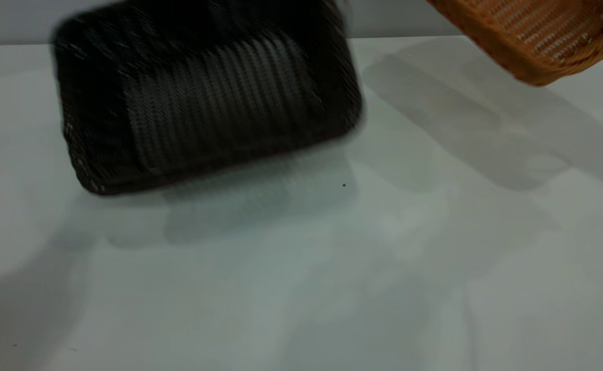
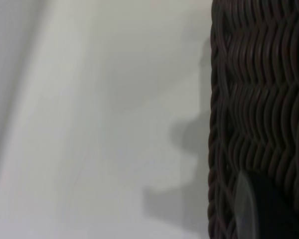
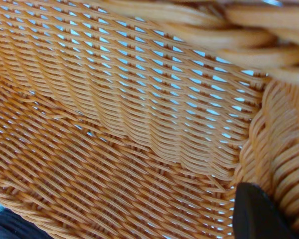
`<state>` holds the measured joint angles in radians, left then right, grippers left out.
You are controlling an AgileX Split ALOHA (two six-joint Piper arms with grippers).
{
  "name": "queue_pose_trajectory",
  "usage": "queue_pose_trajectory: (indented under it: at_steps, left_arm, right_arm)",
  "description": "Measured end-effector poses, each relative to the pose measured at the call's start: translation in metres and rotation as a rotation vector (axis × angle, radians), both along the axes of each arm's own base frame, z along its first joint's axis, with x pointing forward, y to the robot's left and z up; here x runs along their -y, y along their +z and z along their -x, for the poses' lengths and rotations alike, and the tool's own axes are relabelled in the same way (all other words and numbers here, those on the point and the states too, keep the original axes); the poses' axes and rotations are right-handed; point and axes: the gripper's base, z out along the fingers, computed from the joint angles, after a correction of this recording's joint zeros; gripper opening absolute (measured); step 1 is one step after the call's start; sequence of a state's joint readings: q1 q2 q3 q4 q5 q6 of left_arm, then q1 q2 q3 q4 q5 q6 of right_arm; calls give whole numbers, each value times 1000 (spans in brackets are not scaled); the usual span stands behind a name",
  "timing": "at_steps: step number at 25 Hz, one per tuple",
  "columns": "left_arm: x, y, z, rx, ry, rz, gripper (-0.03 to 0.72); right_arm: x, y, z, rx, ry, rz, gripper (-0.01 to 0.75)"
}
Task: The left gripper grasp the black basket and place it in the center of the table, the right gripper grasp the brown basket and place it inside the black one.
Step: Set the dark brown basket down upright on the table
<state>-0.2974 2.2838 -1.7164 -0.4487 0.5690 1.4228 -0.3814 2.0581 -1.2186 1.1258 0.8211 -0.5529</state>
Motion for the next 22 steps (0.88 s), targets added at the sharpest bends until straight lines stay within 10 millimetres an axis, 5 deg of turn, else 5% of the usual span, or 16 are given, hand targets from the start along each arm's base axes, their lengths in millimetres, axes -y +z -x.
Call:
queue_pose_trajectory:
  at_steps: [7,14,22]
  left_arm:
    - [66,-27,32,-45,-254,-11,79]
    - [101,-32,45,18,-303,-10,113]
    - [104,-29,40,70,-240,13,449]
  right_arm:
    - [39,21,1,50,7,-4,64]
    - [45,22,6,52,28,-13,64]
    - [43,23,8,50,52,-35,64]
